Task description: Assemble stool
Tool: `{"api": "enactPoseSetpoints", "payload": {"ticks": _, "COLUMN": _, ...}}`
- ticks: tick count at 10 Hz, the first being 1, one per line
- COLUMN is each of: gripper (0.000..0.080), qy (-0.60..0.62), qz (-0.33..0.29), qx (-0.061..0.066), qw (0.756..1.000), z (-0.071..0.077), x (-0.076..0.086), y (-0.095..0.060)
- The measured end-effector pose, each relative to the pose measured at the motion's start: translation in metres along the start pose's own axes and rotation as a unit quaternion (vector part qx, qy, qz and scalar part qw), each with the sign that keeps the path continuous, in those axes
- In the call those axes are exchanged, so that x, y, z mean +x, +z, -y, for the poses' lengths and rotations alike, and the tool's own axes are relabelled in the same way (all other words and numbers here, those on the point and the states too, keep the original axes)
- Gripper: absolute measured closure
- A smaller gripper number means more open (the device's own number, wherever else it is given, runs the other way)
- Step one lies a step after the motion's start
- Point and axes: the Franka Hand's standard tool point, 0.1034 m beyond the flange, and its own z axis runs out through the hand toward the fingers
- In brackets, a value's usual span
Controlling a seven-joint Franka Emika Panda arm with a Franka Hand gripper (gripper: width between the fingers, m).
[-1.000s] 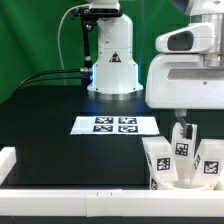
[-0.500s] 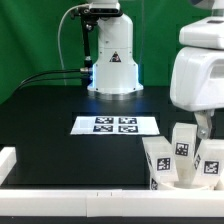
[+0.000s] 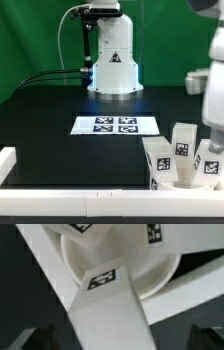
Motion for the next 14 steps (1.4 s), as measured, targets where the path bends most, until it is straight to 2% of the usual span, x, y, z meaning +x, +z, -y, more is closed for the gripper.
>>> {"api": "enactPoseSetpoints", "payload": {"ticks": 2, "gripper": 0.0151, "qy": -0.074, "qz": 0.012, "qx": -0.001, "qw": 0.997, "z": -0.005, "x": -0.012, "y": 0.009}}
{"api": "enactPoseSetpoints", "payload": {"ticks": 4, "gripper": 0.0151, "qy": -0.067, "qz": 0.013, "qx": -0.002, "qw": 0.998, "z": -0.011, "x": -0.018, "y": 0.010}}
{"api": "enactPoseSetpoints", "payload": {"ticks": 5, "gripper": 0.0250, "qy": -0.053, "qz": 0.013, "qx": -0.002, "qw": 0.999, "z": -0.011, "x": -0.019, "y": 0.010}}
{"api": "enactPoseSetpoints", "payload": {"ticks": 6, "gripper": 0.0385, "qy": -0.054, "qz": 0.015, "qx": -0.003, "qw": 0.998, "z": -0.012, "x": -0.020, "y": 0.010}}
{"api": "enactPoseSetpoints", "payload": {"ticks": 7, "gripper": 0.0385, "qy": -0.031, "qz": 0.015, "qx": -0.003, "qw": 0.999, "z": -0.012, "x": -0.020, "y": 0.011}}
{"api": "enactPoseSetpoints", "payload": {"ticks": 8, "gripper": 0.0459, "qy": 0.018, "qz": 0.015, "qx": -0.004, "qw": 1.000, "z": -0.012, "x": -0.020, "y": 0.010}}
{"api": "enactPoseSetpoints", "payload": {"ticks": 11, "gripper": 0.0459, "qy": 0.109, "qz": 0.014, "qx": -0.006, "qw": 0.994, "z": -0.013, "x": -0.021, "y": 0.009}}
{"api": "enactPoseSetpoints", "payload": {"ticks": 12, "gripper": 0.0459, "qy": 0.173, "qz": 0.014, "qx": -0.001, "qw": 0.985, "z": -0.015, "x": -0.024, "y": 0.010}}
{"api": "enactPoseSetpoints", "payload": {"ticks": 13, "gripper": 0.0459, "qy": 0.244, "qz": 0.014, "qx": 0.010, "qw": 0.970, "z": -0.024, "x": -0.031, "y": 0.012}}
{"api": "enactPoseSetpoints", "payload": {"ticks": 14, "gripper": 0.0458, "qy": 0.283, "qz": 0.018, "qx": 0.016, "qw": 0.959, "z": -0.029, "x": -0.035, "y": 0.014}}
